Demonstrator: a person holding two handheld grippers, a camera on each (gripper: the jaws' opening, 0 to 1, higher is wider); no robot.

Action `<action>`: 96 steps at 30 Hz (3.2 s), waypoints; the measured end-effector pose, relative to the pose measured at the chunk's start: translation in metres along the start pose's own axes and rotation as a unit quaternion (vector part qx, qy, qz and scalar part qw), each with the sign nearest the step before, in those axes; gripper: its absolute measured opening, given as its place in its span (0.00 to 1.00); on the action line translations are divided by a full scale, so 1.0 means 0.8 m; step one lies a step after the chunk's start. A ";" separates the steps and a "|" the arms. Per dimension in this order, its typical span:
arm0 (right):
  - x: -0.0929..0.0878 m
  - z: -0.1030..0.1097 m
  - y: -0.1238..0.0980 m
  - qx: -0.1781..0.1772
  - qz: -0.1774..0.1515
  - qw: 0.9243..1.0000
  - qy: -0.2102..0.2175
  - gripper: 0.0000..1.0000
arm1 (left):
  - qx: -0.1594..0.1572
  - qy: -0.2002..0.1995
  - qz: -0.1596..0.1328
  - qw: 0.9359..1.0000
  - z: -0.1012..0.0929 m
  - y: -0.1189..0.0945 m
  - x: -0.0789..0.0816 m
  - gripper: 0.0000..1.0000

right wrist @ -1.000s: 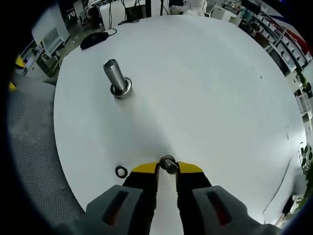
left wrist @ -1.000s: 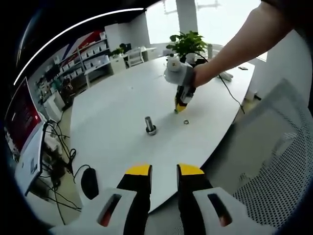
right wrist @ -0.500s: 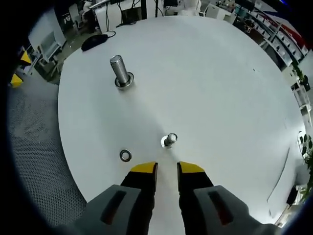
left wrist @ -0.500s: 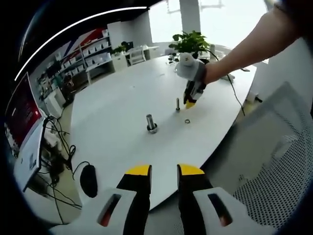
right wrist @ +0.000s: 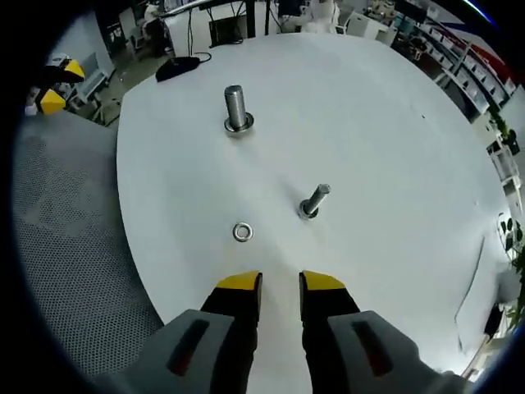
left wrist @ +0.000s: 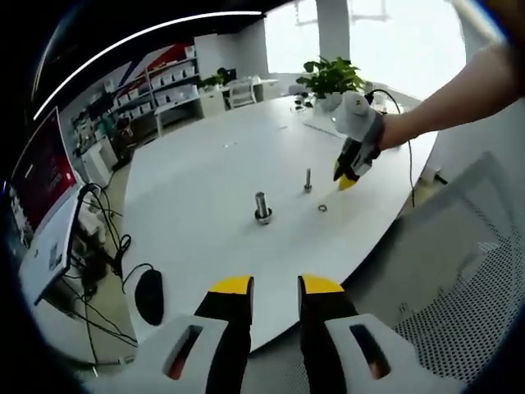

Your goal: Place the washer onto the threaded stud by aligning its center hole with the stud, sliding it down to the base, and recovering from edge contact or off-axis alignment until the washer reaches the visible bottom stop.

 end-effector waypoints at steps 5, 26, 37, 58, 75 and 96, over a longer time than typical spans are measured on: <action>-0.012 0.013 -0.014 0.001 -0.005 1.000 0.000 0.22 | 0.008 -0.004 -0.002 1.000 0.003 0.000 -0.001 0.19; -0.012 0.031 0.007 0.024 -0.024 0.999 0.041 0.25 | 0.007 0.006 0.028 1.000 -0.001 0.004 -0.006 0.18; 0.019 0.029 0.038 0.029 -0.004 0.998 0.051 0.25 | -0.004 0.007 0.022 1.000 -0.005 0.002 -0.004 0.18; 0.039 0.027 0.063 0.027 0.034 0.999 0.006 0.21 | -0.036 0.024 0.017 0.999 -0.016 0.003 -0.004 0.16; 0.051 0.026 0.072 0.030 0.082 0.996 -0.024 0.15 | -0.048 0.041 -0.004 0.998 -0.022 0.001 0.003 0.15; 0.037 0.030 0.062 0.007 0.054 0.998 0.011 0.14 | -0.041 0.041 0.015 0.998 -0.021 0.003 -0.004 0.15</action>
Point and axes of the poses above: the point that each gripper's makers call its tool centre point, and the gripper's own axes: y roughly forward along the fingers, z roughly to its left, x roughly out of its top, the point moved 9 cm from there along -y, roughly backward along the fingers, and after that the axes turned 3 degrees about -z, right-handed, at the moved point
